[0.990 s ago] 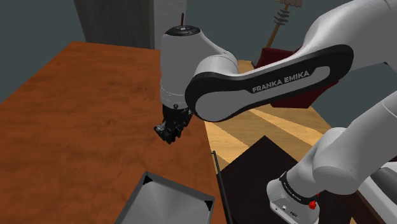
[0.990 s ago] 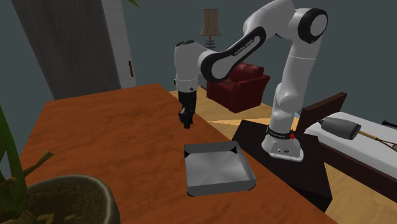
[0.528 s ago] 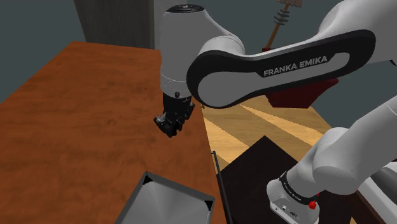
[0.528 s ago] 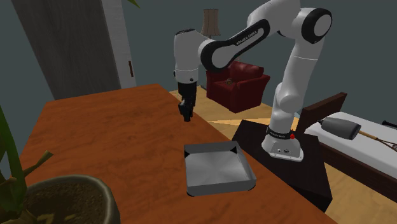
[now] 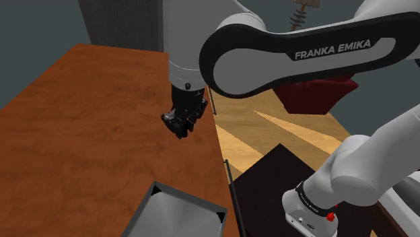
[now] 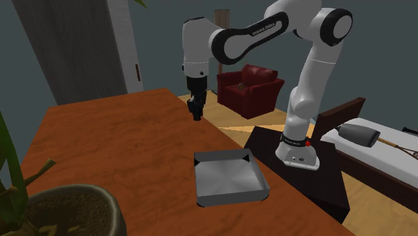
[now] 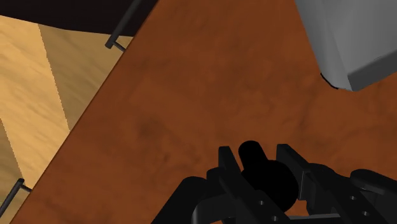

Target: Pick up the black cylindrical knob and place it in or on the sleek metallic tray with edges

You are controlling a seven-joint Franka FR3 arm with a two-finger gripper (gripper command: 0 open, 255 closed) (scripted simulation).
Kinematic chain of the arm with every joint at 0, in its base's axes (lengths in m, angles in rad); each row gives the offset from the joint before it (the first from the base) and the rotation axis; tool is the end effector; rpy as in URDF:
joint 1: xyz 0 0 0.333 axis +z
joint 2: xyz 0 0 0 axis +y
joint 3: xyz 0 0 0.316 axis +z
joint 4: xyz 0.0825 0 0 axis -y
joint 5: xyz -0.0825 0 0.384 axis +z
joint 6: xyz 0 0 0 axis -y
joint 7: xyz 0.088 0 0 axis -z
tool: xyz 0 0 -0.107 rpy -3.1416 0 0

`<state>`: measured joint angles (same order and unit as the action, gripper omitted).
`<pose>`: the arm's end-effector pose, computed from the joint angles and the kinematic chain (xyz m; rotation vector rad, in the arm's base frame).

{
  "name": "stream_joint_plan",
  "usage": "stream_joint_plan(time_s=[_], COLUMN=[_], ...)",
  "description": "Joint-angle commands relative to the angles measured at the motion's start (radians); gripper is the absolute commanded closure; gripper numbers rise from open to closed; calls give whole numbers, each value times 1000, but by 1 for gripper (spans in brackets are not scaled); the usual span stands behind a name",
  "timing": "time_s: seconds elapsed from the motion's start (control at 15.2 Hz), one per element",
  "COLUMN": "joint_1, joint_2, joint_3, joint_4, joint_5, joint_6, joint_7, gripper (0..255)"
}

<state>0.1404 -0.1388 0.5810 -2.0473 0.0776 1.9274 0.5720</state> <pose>0.3816 0.3557 0.4903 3.1319 0.1844 -0.0001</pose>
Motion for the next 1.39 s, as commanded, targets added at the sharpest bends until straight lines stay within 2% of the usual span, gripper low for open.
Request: stream_joint_plan(time_s=[0.0, 0.66, 1.06, 1.32], joint_1=[16, 116, 168, 173], joint_2=[-17, -40, 11, 31], joint_3=[17, 161, 266, 282], joint_4=[-8, -15, 35, 9], joint_5=[12, 48, 22, 9], joint_6=[-5, -4, -5, 35], joint_7=[28, 256, 427, 450], gripper=[255, 255, 255, 255])
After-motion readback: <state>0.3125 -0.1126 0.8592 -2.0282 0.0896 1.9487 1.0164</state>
